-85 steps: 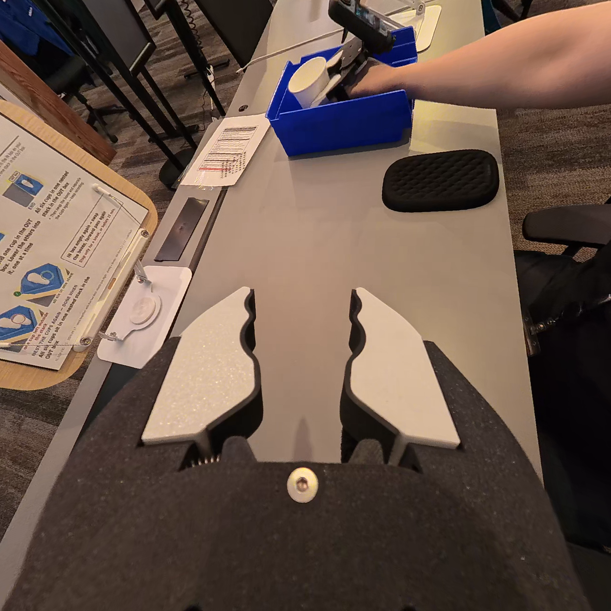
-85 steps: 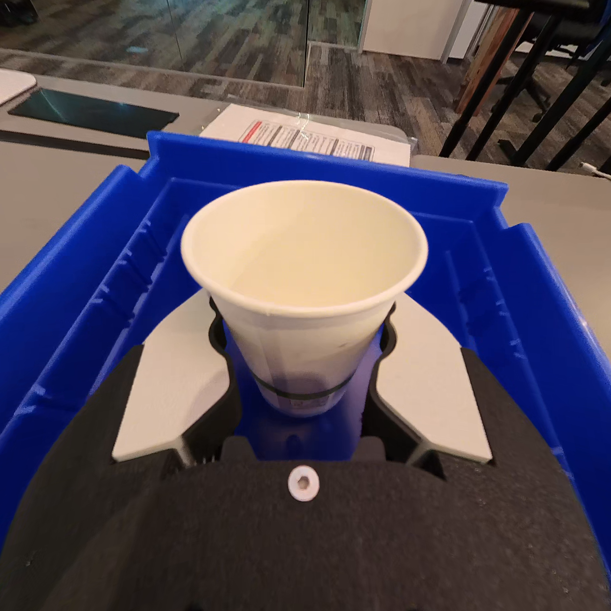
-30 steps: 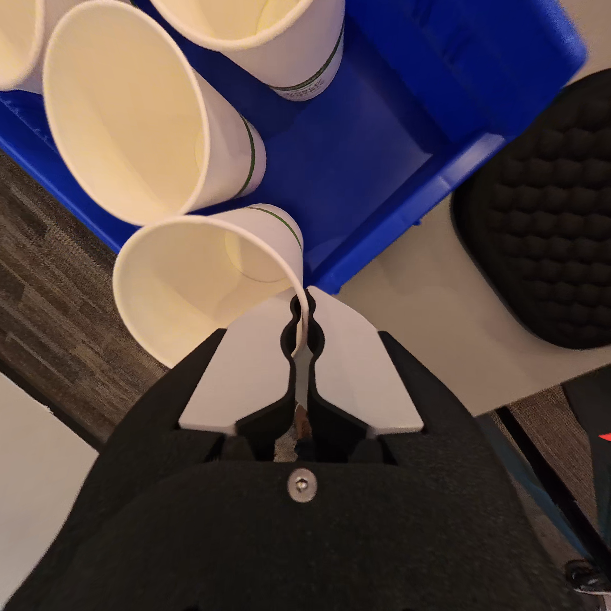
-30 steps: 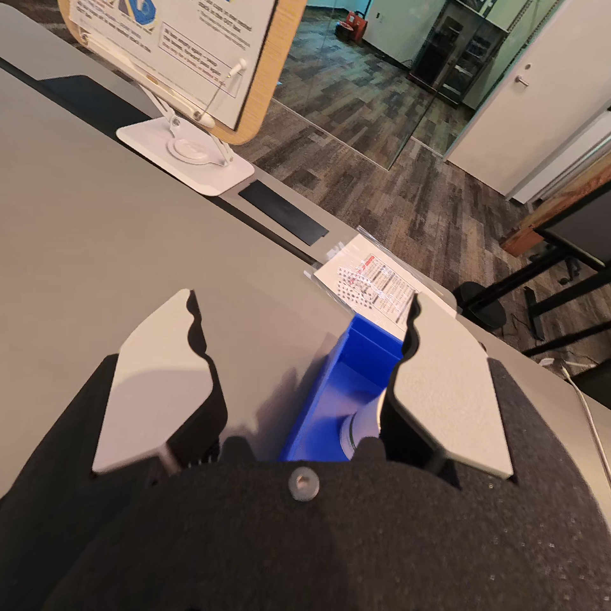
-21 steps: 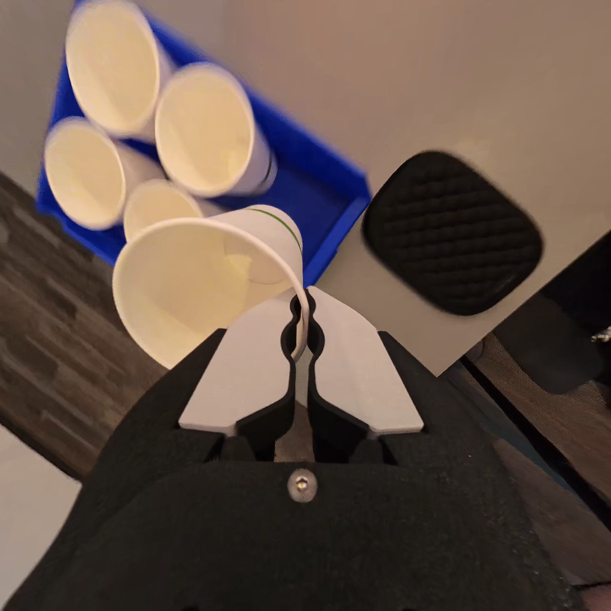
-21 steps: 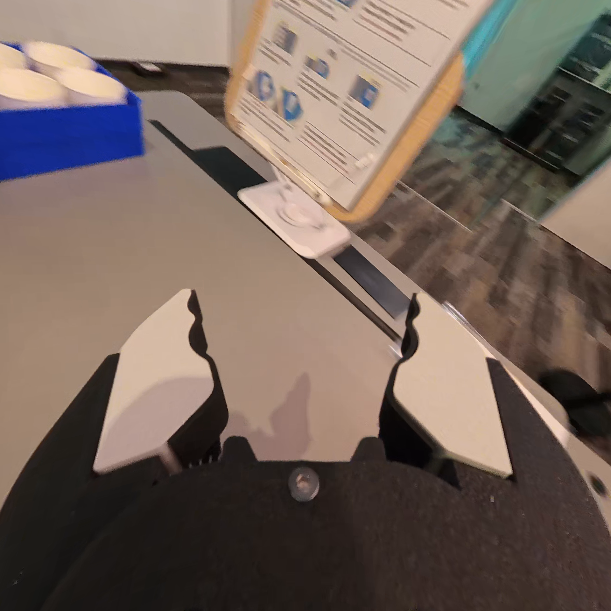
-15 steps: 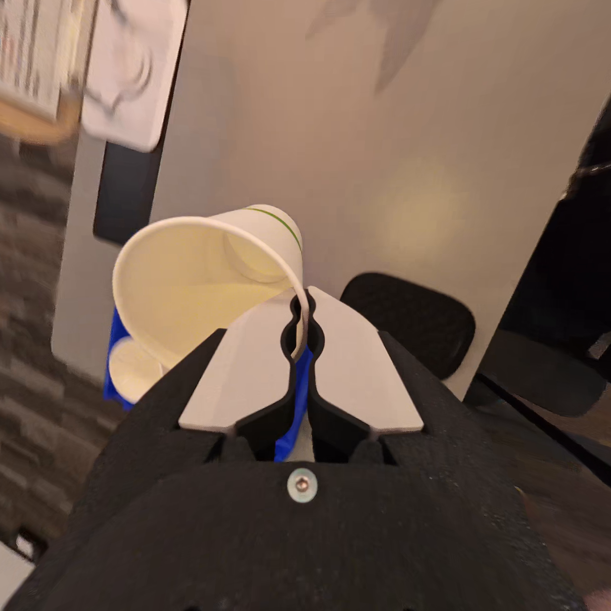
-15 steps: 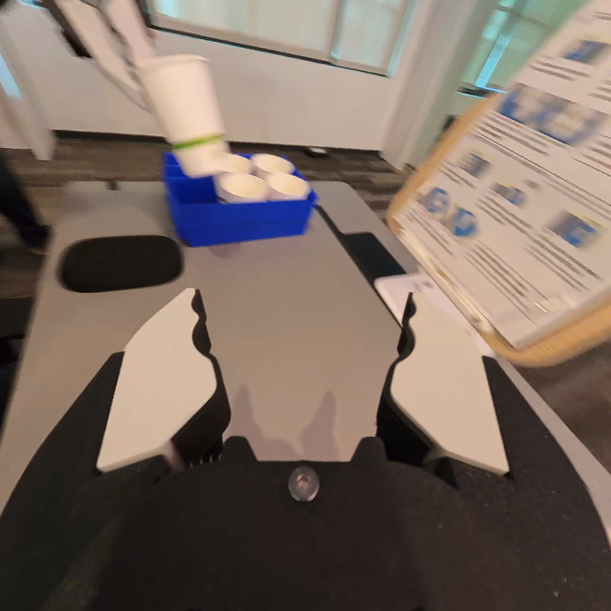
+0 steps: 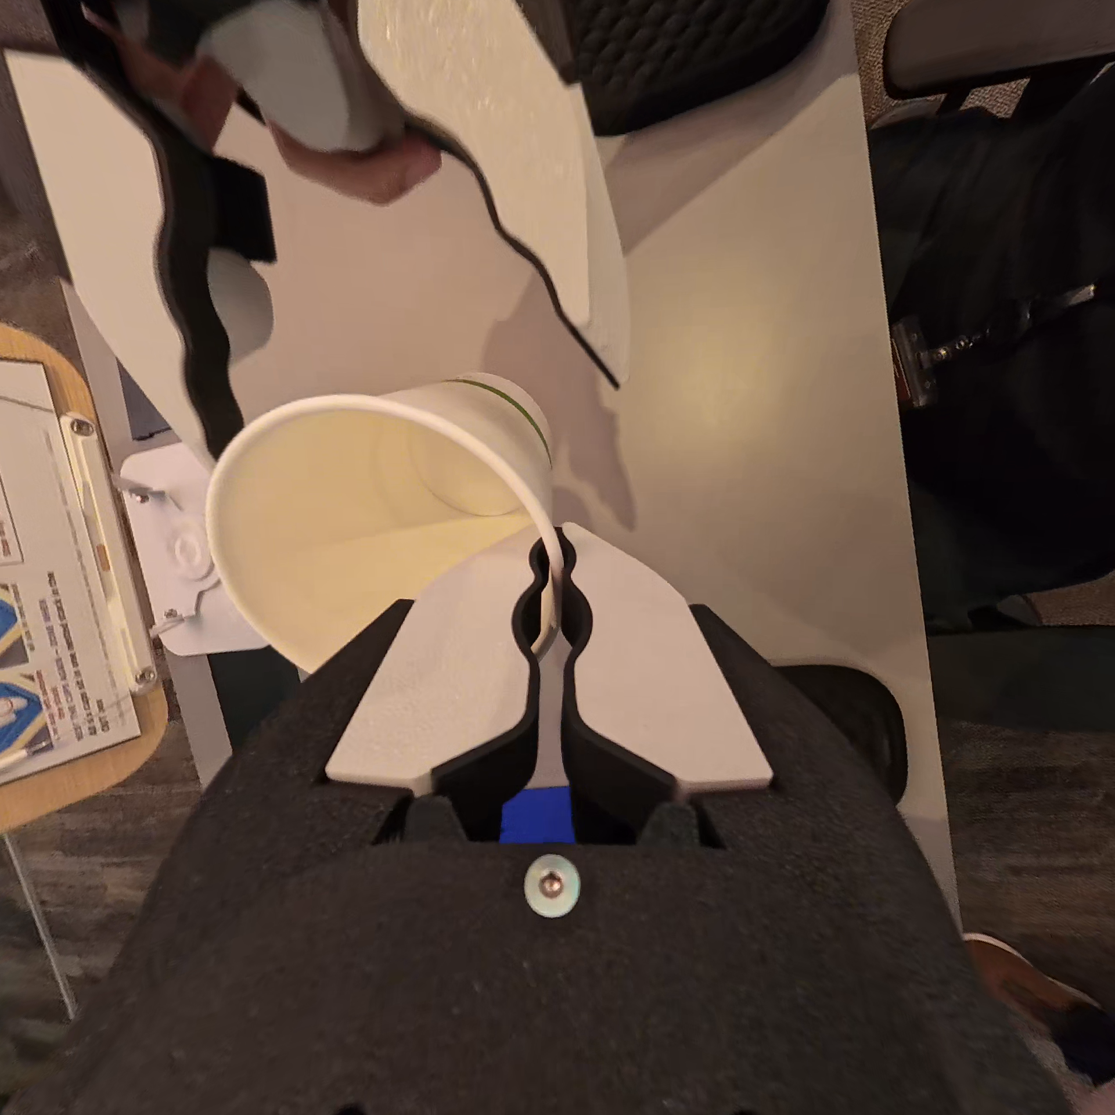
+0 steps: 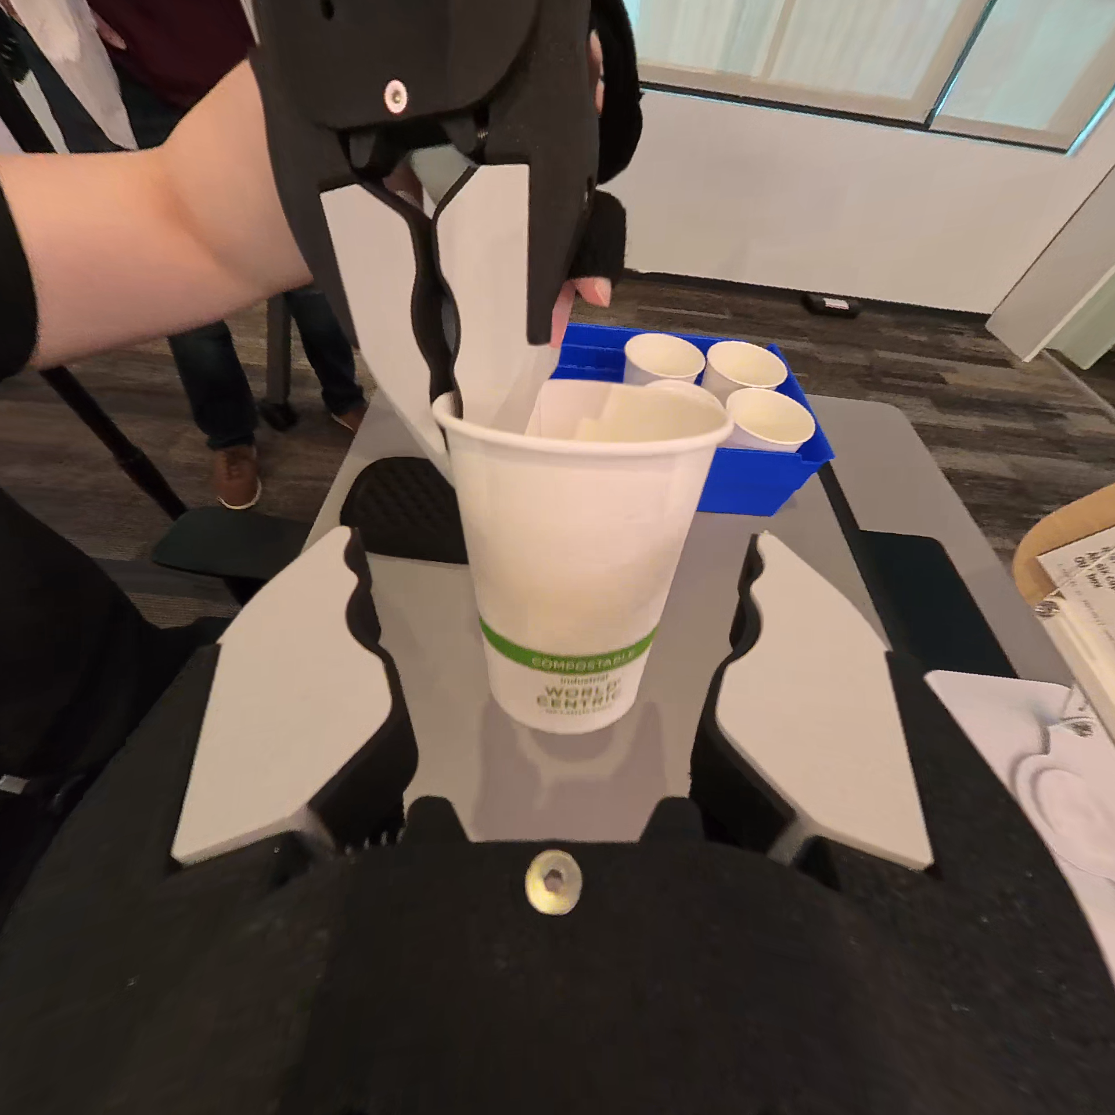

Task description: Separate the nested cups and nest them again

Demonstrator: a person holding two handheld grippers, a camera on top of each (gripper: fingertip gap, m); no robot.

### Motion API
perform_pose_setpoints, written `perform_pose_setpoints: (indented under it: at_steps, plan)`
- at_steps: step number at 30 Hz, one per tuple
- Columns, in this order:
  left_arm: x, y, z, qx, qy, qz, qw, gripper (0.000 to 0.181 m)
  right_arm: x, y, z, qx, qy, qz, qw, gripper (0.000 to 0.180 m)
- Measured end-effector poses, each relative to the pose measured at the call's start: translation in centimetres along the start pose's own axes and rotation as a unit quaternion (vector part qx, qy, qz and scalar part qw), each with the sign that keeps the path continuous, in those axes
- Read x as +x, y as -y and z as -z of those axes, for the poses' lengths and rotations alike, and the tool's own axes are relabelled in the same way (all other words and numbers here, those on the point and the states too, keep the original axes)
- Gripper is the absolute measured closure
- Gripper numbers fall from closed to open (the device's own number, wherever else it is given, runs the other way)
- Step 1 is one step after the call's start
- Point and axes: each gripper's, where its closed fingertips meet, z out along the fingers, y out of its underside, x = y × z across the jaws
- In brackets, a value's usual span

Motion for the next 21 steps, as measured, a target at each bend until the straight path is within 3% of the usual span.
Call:
perform_pose_setpoints:
  at_steps: [21]
  plan:
    - [1.6, 2.1, -1.9, 0.011, -0.037, -0.044, 0.998, 0.179, -1.7, -1.7, -1.7, -0.002, 0.115, -0.06, 0.992, 0.088]
